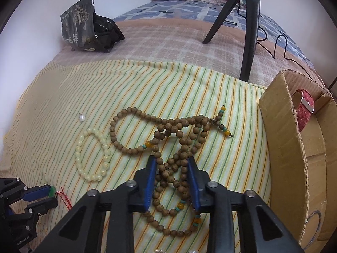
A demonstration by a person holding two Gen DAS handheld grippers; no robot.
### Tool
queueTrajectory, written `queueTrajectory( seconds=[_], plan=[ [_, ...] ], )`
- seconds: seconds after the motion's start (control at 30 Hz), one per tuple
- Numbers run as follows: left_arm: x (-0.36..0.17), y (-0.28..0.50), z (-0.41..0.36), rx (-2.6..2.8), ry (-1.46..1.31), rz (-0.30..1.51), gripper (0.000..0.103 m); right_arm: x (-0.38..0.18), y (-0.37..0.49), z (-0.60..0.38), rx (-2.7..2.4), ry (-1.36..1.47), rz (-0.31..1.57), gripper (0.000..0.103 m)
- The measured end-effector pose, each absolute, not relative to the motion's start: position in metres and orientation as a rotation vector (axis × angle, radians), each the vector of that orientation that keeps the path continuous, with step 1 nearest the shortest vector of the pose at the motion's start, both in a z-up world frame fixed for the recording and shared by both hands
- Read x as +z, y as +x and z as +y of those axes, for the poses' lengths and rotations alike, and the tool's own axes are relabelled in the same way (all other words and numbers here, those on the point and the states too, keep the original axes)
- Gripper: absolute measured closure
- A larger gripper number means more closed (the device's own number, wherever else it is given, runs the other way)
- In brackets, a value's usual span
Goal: Organize jewelry
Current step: 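Grasp the green jade pendant with the left tool while the right tool grasps the wooden mala, then lift the jade pendant and wooden mala and carry them toward the box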
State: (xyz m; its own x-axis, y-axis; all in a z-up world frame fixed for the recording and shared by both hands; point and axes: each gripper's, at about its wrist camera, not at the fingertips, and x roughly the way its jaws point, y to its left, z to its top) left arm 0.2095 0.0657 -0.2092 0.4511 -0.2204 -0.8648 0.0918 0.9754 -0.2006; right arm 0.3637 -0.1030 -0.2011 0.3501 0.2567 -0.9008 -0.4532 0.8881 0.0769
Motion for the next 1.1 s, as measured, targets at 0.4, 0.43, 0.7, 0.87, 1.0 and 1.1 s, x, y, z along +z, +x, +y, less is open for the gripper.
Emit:
queueTrajectory(
  seconds=[0.4, 0.43, 0.7, 0.87, 1.0, 1.1],
  plan=[
    [-0.201, 0.204, 0.069, -0.19, -0.147, 1.066, 0.089, -0.182, 0.348, -0.105, 0.484, -0.179, 1.082, 0.092],
    [-0.2, 0.203, 0.069, -0.189, -0.148, 1.063, 0.089, -0.179, 0.347, -0.105, 0.486, -0.183, 1.075, 0.092],
    [-0.184, 0.192, 0.069, -0.186, -0.162, 1.026, 0.089, -0.152, 0.335, -0.103, 0.491, -0.191, 1.025, 0.092],
    [-0.172, 0.187, 0.071, -0.184, -0.179, 1.003, 0.089, -0.13, 0.326, -0.104, 0.498, -0.196, 0.991, 0.092],
    [-0.163, 0.182, 0.071, -0.183, -0.186, 0.988, 0.089, -0.107, 0.318, -0.106, 0.501, -0.207, 0.958, 0.092],
    [-0.153, 0.179, 0.071, -0.186, -0.181, 0.973, 0.089, -0.092, 0.311, -0.106, 0.499, -0.215, 0.936, 0.092]
  ],
)
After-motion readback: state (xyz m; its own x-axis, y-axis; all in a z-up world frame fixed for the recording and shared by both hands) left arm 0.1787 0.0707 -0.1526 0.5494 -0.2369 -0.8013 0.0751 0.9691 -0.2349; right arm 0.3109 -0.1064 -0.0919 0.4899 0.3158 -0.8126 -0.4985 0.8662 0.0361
